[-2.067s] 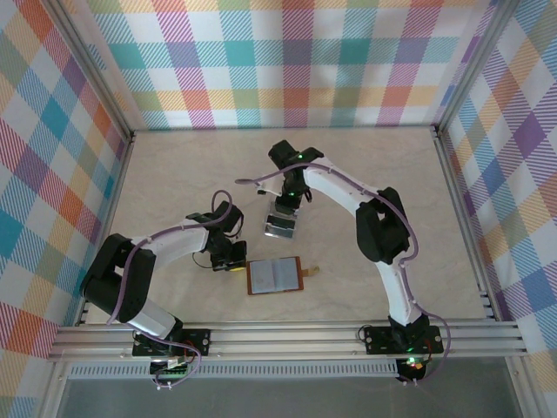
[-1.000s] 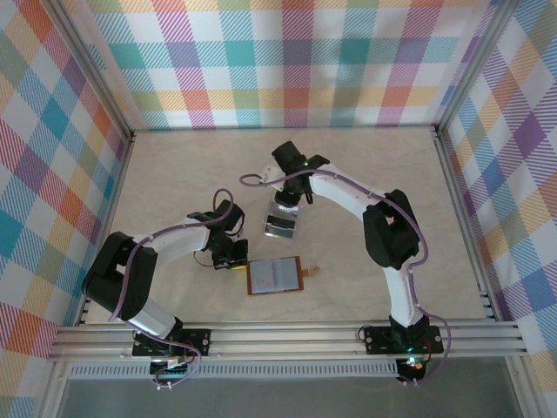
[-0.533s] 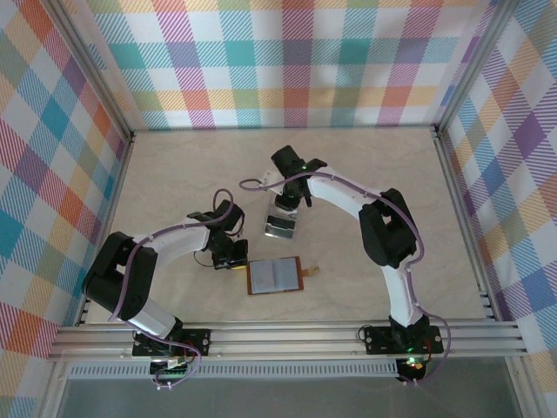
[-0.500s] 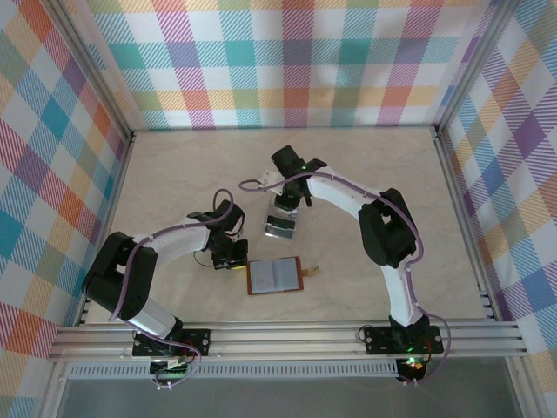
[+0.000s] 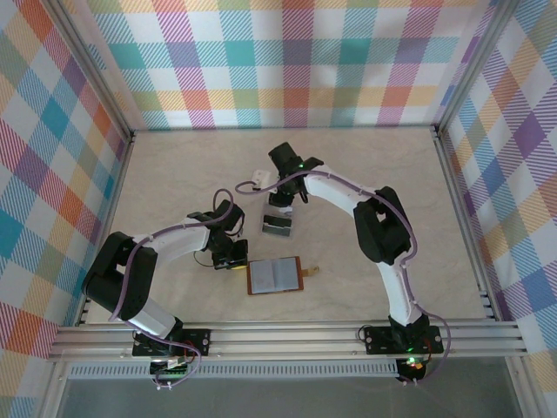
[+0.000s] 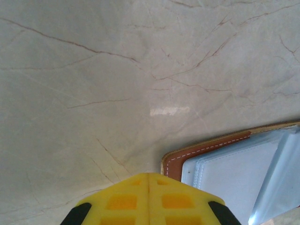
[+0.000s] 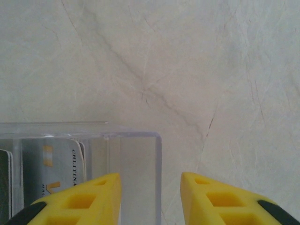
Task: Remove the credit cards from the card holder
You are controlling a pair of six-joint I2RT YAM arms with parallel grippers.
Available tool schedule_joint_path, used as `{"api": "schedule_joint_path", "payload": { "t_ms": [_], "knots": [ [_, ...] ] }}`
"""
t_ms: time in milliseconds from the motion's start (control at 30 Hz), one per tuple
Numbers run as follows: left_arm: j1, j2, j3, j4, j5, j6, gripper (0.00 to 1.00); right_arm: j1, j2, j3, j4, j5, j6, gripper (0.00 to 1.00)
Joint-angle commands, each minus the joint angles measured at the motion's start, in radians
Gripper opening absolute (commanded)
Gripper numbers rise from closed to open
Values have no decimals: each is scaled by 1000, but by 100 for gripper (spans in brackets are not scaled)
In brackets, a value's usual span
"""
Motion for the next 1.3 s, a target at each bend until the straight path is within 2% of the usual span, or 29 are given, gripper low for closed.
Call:
{"api": "schedule_joint_path", "payload": {
  "t_ms": [0, 100, 300, 367, 567, 833, 1000, 1133, 1267],
  "knots": [
    [12, -16, -2, -13, 34, 0, 7, 7, 11, 48, 1, -54, -12, 39],
    [9, -22, -6, 0, 57, -7, 7, 8, -33, 49, -14, -54, 65, 41],
    [1, -28, -32, 41, 117, -18, 5, 9, -181, -34, -34, -84, 364, 49],
    [-3, -25, -43, 45, 120, -17, 4, 13, -231, -85, -25, -100, 486, 49],
    [-18, -14, -85, 69, 137, -18, 2, 33, -323, -203, -22, -227, 890, 38],
    [-32, -41, -118, 81, 115, -40, 2, 111, -354, -358, -43, -331, 1250, 27],
    [-32, -39, -113, 89, 98, -47, 1, 176, -354, -473, 16, -432, 1376, 24],
    [-32, -49, -115, 89, 86, -48, 1, 213, -356, -536, 30, -437, 1439, 23],
    [-32, -56, -121, 87, 83, -47, 0, 237, -356, -627, 158, -517, 1533, 10]
  ]
}}
